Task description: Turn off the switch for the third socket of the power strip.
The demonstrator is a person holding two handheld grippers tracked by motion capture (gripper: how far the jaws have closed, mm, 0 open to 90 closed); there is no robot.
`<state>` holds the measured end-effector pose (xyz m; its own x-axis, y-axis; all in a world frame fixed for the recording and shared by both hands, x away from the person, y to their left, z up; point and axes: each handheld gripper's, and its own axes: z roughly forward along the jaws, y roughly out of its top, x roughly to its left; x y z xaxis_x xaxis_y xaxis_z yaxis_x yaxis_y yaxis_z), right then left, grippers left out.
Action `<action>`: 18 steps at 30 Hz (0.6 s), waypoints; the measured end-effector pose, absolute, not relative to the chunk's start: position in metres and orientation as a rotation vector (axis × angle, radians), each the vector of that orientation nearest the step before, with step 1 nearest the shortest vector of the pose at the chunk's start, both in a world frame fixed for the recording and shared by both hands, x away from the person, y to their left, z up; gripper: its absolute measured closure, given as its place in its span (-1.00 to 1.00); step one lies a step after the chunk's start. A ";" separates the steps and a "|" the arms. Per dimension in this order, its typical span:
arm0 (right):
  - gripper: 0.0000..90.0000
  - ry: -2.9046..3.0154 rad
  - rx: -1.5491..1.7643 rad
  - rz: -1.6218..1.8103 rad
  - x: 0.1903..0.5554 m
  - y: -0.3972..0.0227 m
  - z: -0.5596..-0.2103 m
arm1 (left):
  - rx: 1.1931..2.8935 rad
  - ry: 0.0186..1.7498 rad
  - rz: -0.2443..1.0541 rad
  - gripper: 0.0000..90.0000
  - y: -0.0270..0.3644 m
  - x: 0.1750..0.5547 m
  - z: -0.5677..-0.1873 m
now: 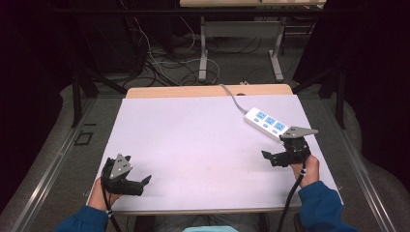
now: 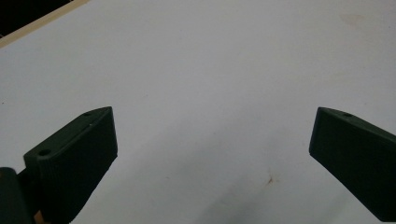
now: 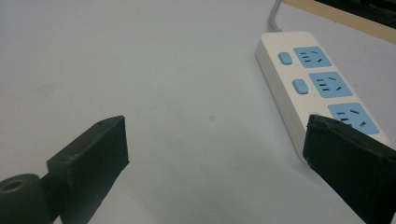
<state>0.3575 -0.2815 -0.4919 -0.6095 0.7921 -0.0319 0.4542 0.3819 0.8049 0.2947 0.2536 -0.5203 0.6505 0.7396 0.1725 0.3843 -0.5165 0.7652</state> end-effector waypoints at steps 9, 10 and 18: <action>-0.86 2.221 1.108 1.101 0.370 -0.289 -0.491 | 2.159 0.870 0.639 -0.98 0.253 0.294 -0.520; -0.85 2.210 1.133 1.109 0.374 -0.291 -0.491 | 2.155 0.869 0.634 -0.98 0.253 0.295 -0.521; -0.86 2.182 1.166 1.100 0.387 -0.299 -0.489 | 2.153 0.873 0.629 -0.98 0.253 0.294 -0.521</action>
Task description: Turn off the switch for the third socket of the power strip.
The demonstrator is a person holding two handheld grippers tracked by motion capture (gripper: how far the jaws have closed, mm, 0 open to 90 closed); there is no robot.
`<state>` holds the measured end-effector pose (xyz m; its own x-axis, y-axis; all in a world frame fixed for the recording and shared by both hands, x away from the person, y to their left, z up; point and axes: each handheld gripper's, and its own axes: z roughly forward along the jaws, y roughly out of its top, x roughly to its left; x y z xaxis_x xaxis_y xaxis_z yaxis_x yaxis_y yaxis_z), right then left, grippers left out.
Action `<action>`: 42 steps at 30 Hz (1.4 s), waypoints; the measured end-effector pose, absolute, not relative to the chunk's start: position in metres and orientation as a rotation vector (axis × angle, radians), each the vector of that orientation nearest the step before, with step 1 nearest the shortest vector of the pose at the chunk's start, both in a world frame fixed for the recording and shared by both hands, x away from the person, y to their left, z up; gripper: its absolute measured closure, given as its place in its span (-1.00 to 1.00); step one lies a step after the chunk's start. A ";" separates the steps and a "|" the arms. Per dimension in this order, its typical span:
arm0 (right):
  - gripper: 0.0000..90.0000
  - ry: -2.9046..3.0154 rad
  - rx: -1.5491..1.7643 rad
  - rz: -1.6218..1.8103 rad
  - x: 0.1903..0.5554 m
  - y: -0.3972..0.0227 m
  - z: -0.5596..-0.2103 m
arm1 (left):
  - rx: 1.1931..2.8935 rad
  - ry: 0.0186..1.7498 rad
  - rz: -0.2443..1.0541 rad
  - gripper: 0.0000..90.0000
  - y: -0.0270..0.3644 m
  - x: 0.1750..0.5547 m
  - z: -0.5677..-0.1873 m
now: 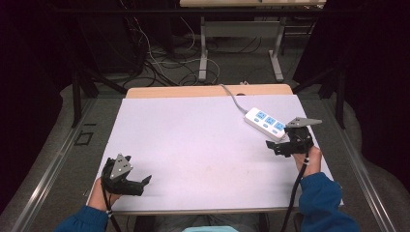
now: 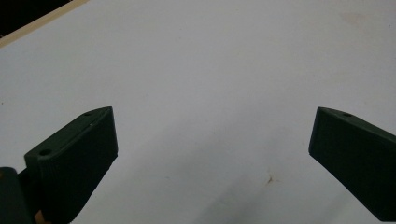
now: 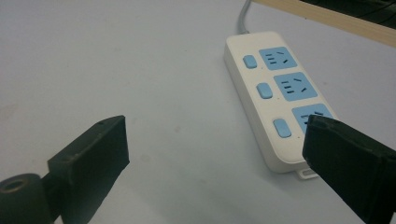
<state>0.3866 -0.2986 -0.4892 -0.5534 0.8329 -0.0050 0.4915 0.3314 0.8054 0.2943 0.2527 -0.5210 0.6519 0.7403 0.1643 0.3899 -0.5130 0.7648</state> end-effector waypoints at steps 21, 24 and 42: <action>-0.98 2.128 1.270 1.102 0.408 -0.317 -0.489 | 2.156 0.871 0.634 -0.97 0.253 0.294 -0.521; -0.98 2.120 1.275 1.097 0.411 -0.319 -0.489 | 2.154 0.868 0.630 -0.97 0.253 0.295 -0.521; -1.00 2.087 1.317 1.096 0.430 -0.325 -0.489 | 2.156 0.868 0.619 -0.97 0.253 0.295 -0.521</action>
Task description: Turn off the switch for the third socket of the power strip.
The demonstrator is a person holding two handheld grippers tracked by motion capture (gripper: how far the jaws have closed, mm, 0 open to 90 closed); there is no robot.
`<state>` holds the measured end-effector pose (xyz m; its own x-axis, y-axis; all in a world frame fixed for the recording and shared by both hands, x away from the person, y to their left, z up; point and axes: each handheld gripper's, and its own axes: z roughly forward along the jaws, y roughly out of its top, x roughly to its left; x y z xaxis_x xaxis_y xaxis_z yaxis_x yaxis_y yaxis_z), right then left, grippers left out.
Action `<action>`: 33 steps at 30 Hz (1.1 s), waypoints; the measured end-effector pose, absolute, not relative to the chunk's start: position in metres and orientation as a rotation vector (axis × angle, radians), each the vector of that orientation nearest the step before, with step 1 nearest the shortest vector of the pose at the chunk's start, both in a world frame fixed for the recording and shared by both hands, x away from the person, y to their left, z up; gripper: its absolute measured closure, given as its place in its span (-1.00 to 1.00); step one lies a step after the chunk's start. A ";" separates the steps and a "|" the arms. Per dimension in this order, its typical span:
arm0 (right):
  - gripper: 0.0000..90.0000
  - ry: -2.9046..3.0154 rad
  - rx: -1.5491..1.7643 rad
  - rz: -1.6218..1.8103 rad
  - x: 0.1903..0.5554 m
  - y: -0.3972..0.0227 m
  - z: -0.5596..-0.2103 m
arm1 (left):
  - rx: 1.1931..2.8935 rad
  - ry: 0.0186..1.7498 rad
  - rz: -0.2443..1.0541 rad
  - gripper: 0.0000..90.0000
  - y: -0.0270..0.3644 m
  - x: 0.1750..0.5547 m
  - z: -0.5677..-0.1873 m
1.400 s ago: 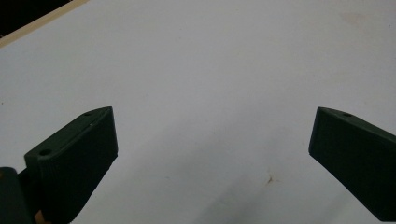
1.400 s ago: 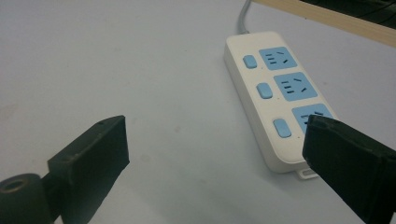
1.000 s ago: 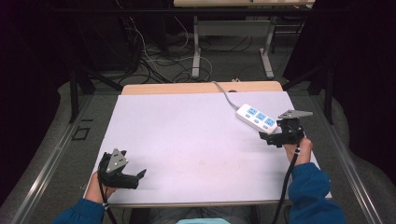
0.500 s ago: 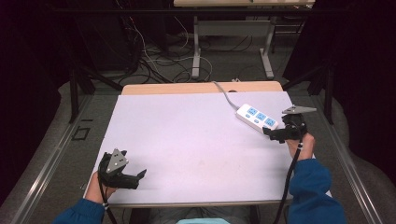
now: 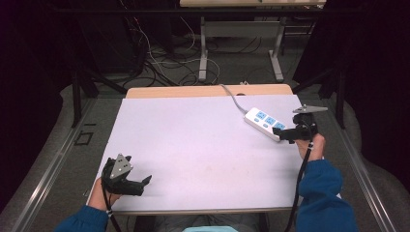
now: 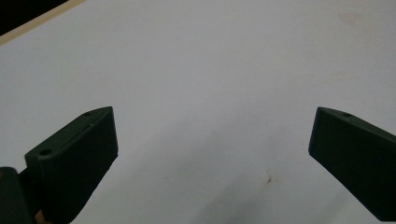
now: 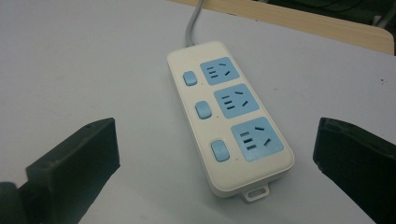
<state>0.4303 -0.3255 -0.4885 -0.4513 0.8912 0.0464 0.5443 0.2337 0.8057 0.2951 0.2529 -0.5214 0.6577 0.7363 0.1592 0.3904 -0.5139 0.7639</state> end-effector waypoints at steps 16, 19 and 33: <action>-1.00 2.116 1.370 1.096 0.450 -0.325 -0.491 | 2.151 0.870 0.614 -0.98 0.253 0.295 -0.521; -1.00 2.119 1.371 1.091 0.453 -0.325 -0.492 | 2.153 0.867 0.614 -0.98 0.253 0.295 -0.521; -1.00 2.138 1.405 1.073 0.465 -0.326 -0.504 | 2.148 0.867 0.616 -0.98 0.252 0.295 -0.522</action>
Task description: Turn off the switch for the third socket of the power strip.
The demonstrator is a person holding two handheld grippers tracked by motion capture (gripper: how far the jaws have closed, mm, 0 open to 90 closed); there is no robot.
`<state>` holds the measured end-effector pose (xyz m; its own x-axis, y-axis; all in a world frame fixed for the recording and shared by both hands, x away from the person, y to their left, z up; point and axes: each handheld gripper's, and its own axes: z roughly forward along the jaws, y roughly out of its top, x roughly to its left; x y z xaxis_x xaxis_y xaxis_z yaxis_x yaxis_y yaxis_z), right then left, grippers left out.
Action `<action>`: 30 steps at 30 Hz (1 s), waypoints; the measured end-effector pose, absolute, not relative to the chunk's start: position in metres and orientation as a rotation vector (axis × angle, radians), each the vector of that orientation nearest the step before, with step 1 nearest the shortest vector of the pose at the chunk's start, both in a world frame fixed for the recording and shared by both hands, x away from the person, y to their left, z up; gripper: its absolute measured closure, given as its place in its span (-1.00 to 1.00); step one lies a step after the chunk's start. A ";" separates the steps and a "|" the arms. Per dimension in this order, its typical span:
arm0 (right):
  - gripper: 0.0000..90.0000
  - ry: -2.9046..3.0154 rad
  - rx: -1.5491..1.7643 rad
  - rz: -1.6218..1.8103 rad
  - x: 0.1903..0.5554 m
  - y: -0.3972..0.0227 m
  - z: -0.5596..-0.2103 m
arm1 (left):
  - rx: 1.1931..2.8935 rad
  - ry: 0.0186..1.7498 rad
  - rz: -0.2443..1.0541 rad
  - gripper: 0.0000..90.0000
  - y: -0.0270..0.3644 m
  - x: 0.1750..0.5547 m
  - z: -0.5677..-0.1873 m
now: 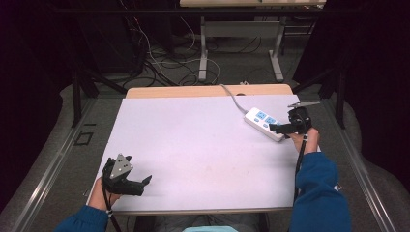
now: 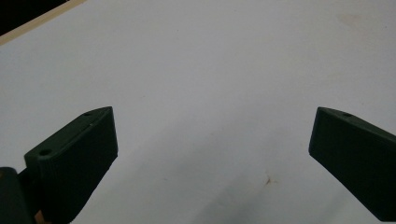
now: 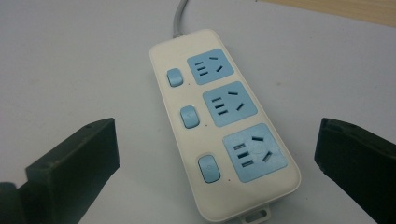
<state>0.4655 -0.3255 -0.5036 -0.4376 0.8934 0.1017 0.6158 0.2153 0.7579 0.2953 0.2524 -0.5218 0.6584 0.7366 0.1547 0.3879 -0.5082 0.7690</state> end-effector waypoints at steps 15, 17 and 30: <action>-0.02 2.140 1.391 1.114 0.464 -0.323 -0.502 | 2.153 0.867 0.615 -0.97 0.253 0.295 -0.521; 0.37 2.140 1.395 1.106 0.463 -0.321 -0.502 | 2.149 0.867 0.620 -0.98 0.253 0.296 -0.522; 1.00 2.154 1.419 1.073 0.463 -0.319 -0.504 | 2.154 0.865 0.631 -0.97 0.254 0.295 -0.521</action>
